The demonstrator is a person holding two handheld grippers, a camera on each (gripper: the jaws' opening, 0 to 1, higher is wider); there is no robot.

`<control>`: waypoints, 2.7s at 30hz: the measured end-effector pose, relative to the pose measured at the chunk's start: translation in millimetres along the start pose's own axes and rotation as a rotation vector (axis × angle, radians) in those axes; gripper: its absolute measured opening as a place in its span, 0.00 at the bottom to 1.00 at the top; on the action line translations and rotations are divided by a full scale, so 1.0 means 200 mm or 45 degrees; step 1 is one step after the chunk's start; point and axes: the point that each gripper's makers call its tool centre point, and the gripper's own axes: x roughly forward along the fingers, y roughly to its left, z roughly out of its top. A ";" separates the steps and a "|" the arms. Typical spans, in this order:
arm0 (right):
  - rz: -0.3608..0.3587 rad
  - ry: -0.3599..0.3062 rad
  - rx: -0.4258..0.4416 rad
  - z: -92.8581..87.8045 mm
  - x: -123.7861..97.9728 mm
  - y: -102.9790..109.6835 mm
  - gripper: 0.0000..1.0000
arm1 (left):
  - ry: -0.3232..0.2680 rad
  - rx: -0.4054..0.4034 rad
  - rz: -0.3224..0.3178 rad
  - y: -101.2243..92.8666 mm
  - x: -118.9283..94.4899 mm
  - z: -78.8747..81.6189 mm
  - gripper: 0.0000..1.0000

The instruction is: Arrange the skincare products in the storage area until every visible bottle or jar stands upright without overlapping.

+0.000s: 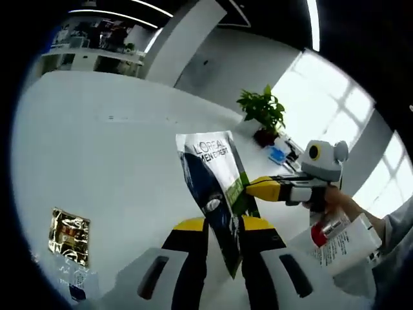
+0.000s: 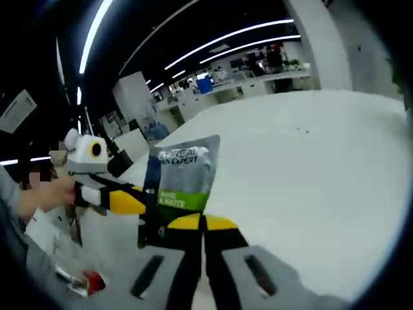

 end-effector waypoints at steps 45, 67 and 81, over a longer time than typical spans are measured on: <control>0.256 -0.193 -0.330 0.36 -0.29 0.79 0.08 | -0.231 0.236 0.048 -0.26 -0.76 0.33 0.00; 0.389 0.032 -0.257 -0.18 -0.32 1.08 0.09 | -0.081 0.050 0.044 -0.22 -1.00 -0.09 0.00; 0.423 0.167 -0.142 -0.46 -0.27 1.09 0.25 | 0.100 -0.099 -0.168 -0.34 -0.95 -0.31 0.00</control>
